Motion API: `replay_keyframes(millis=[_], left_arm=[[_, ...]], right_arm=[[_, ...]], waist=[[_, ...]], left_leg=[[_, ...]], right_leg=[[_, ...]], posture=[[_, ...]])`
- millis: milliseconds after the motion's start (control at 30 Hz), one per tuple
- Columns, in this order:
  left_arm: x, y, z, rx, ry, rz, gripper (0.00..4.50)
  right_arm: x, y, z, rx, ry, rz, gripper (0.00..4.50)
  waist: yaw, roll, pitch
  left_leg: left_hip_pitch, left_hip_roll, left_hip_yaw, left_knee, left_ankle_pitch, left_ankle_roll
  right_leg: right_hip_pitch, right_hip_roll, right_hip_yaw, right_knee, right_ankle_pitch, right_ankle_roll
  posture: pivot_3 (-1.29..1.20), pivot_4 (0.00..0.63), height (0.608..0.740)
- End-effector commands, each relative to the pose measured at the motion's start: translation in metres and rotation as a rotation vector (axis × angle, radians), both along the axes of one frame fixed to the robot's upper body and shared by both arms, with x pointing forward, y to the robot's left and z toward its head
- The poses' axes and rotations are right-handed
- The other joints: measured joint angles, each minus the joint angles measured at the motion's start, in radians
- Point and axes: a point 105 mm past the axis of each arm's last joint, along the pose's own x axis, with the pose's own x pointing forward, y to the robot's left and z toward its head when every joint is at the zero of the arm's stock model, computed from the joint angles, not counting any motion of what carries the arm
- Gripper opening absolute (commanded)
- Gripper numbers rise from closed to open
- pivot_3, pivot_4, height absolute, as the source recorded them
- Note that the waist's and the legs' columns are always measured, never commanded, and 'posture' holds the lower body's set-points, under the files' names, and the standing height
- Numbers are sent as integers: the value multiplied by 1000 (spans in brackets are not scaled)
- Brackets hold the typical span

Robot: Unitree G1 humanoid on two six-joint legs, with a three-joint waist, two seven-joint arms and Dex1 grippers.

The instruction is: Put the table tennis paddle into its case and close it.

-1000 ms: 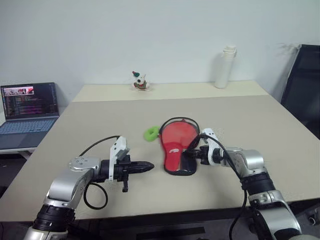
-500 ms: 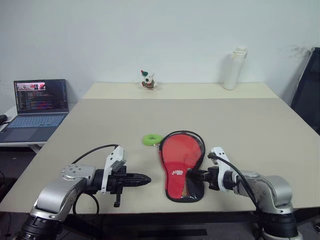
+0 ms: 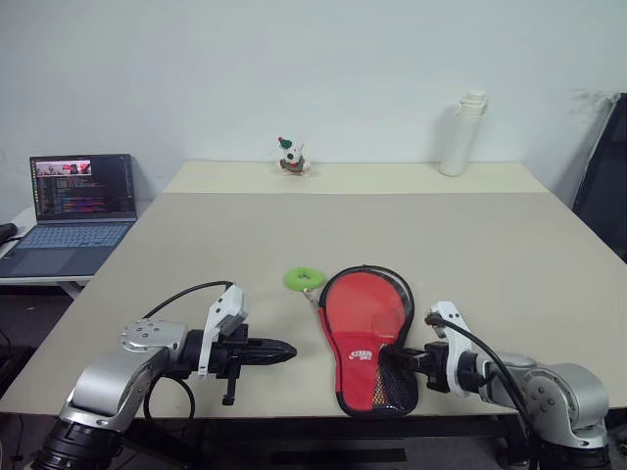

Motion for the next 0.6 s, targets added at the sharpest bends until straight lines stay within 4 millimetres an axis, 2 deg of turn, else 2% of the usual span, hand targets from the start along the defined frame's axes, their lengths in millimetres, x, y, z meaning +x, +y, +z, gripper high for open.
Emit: replay_keyframes(millis=[33, 200, 233, 367, 467, 600], left_arm=[[1, 0, 5, 3, -30, -16, 0], [1, 0, 5, 2, -32, -11, 0], [1, 1, 5, 1, -32, -7, 0], [4, 2, 4, -4, -32, 16, 0], [15, 3, 2, -25, -39, 82, 0], [22, 4, 4, -49, -57, 132, 0]], right_arm=[[-4, 3, -3, 0, 22, 5, 21], [-1, -1, -7, -27, 20, -24, 21], [0, -3, -7, -35, 17, -30, 629], [-4, -11, -12, -119, -16, -7, 1866], [-14, -14, -16, -199, -74, 88, 2841], [-25, -13, 2, -177, -188, 233, 4137]], waist=[[0, 0, 0], [0, 0, 0], [0, 0, 0], [0, 0, 0], [7, 0, -1], [17, -2, -2]], left_leg=[[0, 0, 0, 0, 0, 0], [0, 0, 0, 0, 0, 0], [0, 0, 0, 0, 0, 0], [0, 0, -1, 0, 0, 0], [1, 0, -3, 0, 0, 0], [0, -3, -3, 0, 0, 0]], right_leg=[[0, 0, 0, 0, 0, 0], [0, 0, 0, 0, 0, 0], [0, 0, 0, -1, 0, 0], [2, 0, -1, -3, 0, 0], [6, -1, -2, -8, 0, 0], [7, -4, -3, -11, -1, 0]], posture=[[0, 150, 740], [0, 150, 740], [0, 150, 740], [0, 150, 740], [0, 150, 740], [0, 150, 740]])
